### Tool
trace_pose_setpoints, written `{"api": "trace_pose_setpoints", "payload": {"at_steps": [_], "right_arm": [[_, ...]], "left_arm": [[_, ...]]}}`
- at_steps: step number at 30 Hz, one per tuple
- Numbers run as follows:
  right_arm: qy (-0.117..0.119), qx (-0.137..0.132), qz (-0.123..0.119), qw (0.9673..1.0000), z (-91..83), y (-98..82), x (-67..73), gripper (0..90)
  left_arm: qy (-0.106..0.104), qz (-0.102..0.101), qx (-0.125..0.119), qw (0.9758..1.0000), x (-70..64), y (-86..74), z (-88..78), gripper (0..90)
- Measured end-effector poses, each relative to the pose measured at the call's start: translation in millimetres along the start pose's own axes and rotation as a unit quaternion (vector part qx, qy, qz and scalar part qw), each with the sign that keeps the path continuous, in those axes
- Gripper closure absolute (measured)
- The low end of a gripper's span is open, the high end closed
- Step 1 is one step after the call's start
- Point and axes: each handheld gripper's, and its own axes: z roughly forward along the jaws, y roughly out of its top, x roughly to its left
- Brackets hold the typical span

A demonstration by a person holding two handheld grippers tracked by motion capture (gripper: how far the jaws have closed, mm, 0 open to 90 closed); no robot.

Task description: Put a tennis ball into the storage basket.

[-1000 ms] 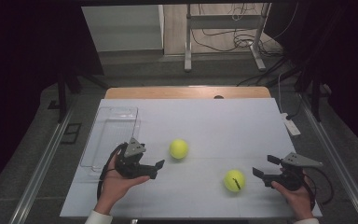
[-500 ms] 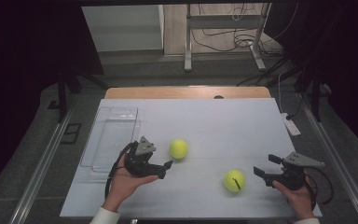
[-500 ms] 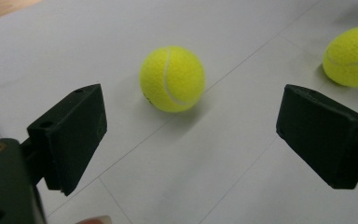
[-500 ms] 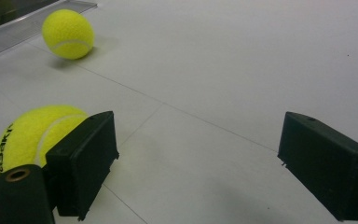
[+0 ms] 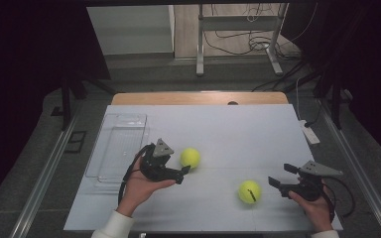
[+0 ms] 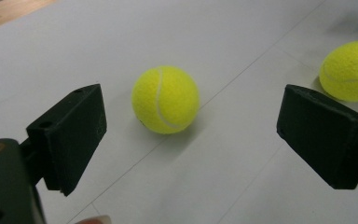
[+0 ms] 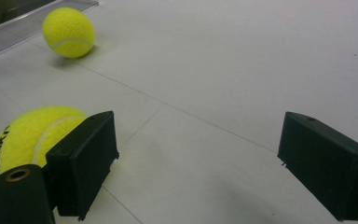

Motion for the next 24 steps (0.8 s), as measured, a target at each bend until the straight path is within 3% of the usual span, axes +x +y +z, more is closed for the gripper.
{"api": "trace_pose_setpoints", "payload": {"at_steps": [10, 24], "right_arm": [[0.001, -0.002, 0.001, 1.0000, -0.9, -0.1, -0.5, 11.8], [-0.003, 0.001, 0.000, 1.0000, -0.3, -0.1, -0.4, 11.9]], "left_arm": [[-0.006, -0.012, 0.006, 0.9999, 3.6, 10.3, 7.9, 8.9], [-0.009, -0.014, 0.018, 0.9997, 5.7, 20.5, 19.2, 8.7]]}}
